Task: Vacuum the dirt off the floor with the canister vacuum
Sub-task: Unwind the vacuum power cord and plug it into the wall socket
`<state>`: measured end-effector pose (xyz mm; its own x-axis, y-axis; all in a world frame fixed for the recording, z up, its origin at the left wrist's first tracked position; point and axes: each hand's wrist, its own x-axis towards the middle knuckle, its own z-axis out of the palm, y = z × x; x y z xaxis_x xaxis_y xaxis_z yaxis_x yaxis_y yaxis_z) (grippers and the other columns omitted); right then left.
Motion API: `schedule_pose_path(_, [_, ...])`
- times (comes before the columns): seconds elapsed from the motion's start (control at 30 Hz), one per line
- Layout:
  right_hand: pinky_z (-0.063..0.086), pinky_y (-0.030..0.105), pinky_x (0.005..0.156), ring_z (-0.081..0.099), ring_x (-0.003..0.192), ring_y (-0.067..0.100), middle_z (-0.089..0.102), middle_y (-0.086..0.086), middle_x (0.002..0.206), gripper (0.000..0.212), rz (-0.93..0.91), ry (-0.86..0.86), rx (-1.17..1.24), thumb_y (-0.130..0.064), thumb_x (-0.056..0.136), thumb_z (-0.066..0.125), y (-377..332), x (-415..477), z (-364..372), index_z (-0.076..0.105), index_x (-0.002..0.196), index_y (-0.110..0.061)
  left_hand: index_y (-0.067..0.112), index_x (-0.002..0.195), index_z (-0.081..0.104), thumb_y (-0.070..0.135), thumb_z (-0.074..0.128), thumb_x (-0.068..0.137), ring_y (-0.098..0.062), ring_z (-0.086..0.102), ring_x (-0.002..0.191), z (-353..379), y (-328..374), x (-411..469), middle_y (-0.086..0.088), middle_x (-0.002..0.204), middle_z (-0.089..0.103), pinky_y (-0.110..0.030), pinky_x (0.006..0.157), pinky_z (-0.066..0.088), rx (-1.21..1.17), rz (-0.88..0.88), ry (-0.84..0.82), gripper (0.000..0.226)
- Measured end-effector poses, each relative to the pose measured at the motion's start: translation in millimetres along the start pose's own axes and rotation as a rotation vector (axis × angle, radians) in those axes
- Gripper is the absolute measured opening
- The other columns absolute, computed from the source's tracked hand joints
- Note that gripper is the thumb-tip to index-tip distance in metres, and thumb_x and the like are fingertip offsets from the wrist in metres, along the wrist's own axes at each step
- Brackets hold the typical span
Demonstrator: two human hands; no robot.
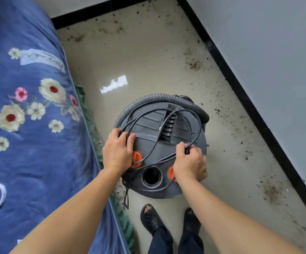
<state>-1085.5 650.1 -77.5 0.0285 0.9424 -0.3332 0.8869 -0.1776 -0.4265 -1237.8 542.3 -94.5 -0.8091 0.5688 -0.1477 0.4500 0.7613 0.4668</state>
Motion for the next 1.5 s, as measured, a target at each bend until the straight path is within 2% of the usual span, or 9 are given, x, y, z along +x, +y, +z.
schedule_pose_path(0.13, [0.039,0.037,0.081,0.054,0.105,0.035,0.062,0.013,0.115,0.043,0.071,-0.210,0.018,-0.048,0.096,0.045,-3,10,-16,0.068,0.105,-0.013,0.003,0.093,0.060,0.009,0.055,0.092,-0.033,0.055,0.088,-9,17,-28,-0.013,0.096,0.053,-0.044,0.069,0.048,-0.037,-0.070,0.142,0.009])
schedule_pose_path(0.23, [0.046,0.039,0.084,0.059,0.099,0.037,0.066,0.018,0.107,0.047,0.024,-0.286,0.035,-0.047,0.099,0.044,-4,5,-34,0.068,0.096,-0.007,0.006,0.113,0.060,-0.006,0.054,0.083,-0.032,0.056,0.095,-36,29,-59,-0.012,0.104,0.057,-0.040,0.078,0.046,-0.109,-0.141,0.152,0.033])
schedule_pose_path(0.43, [0.041,0.032,0.062,0.055,0.054,0.022,0.060,0.002,0.054,0.044,0.112,-0.422,0.518,-0.032,0.106,0.044,39,-58,-108,0.062,0.077,-0.004,0.034,0.141,0.031,-0.003,0.053,0.083,-0.021,0.060,0.091,-94,62,-146,0.001,0.109,0.063,-0.032,0.081,0.048,-0.345,-0.276,0.052,0.073])
schedule_pose_path(0.57, [0.034,0.027,0.044,0.032,0.035,0.015,0.035,-0.001,0.043,0.036,0.271,-0.557,0.625,-0.027,0.106,0.046,84,-74,-149,0.053,0.078,-0.005,0.018,0.137,0.048,0.006,0.059,0.085,-0.026,0.064,0.090,-120,89,-190,-0.002,0.103,0.066,-0.040,0.087,0.053,-0.520,-0.388,-0.039,0.054])
schedule_pose_path(0.77, [0.025,0.026,0.048,0.032,0.042,0.015,0.036,0.001,0.052,0.031,0.181,-0.516,0.629,-0.026,0.102,0.054,109,-77,-214,0.055,0.078,-0.006,0.010,0.111,0.062,0.001,0.062,0.085,-0.007,0.056,0.050,-155,136,-243,-0.002,0.081,0.066,-0.022,0.050,0.047,-0.719,-0.330,-0.148,0.027])
schedule_pose_path(0.97, [0.032,0.034,0.054,0.040,0.053,0.020,0.045,0.002,0.056,0.036,-0.072,-0.405,0.513,-0.039,0.086,0.075,157,-75,-293,0.057,0.067,-0.014,0.005,0.089,0.053,0.004,0.068,0.080,-0.019,0.057,0.051,-173,157,-307,-0.003,0.065,0.055,-0.036,0.058,0.049,-0.696,-0.206,-0.284,0.017])
schedule_pose_path(1.07, [0.030,0.033,0.057,0.036,0.053,0.020,0.039,0.004,0.056,0.045,-0.144,-0.396,0.470,-0.044,0.077,0.081,177,-75,-337,0.049,0.060,-0.018,0.012,0.083,0.052,0.013,0.076,0.077,-0.013,0.047,0.055,-188,182,-326,0.004,0.062,0.049,-0.028,0.058,0.041,-0.665,-0.145,-0.303,0.024])
schedule_pose_path(1.23, [0.030,0.031,0.058,0.037,0.054,0.020,0.039,0.002,0.055,0.047,-0.283,-0.297,0.472,-0.046,0.085,0.075,178,-57,-416,0.069,0.071,-0.002,0.013,0.082,0.054,0.013,0.075,0.080,-0.003,0.047,0.047,-214,256,-319,0.005,0.062,0.051,-0.018,0.049,0.041,-0.655,-0.013,-0.351,0.022])
schedule_pose_path(1.5, [0.047,0.037,0.073,0.063,0.073,0.023,0.070,-0.001,0.073,0.036,-0.405,-0.133,0.243,-0.044,0.095,0.061,164,24,-505,0.068,0.067,-0.023,0.007,0.092,0.058,0.015,0.082,0.074,-0.004,0.051,0.041,-224,385,-263,-0.002,0.064,0.061,-0.016,0.038,0.033,-0.759,0.072,-0.440,0.031])
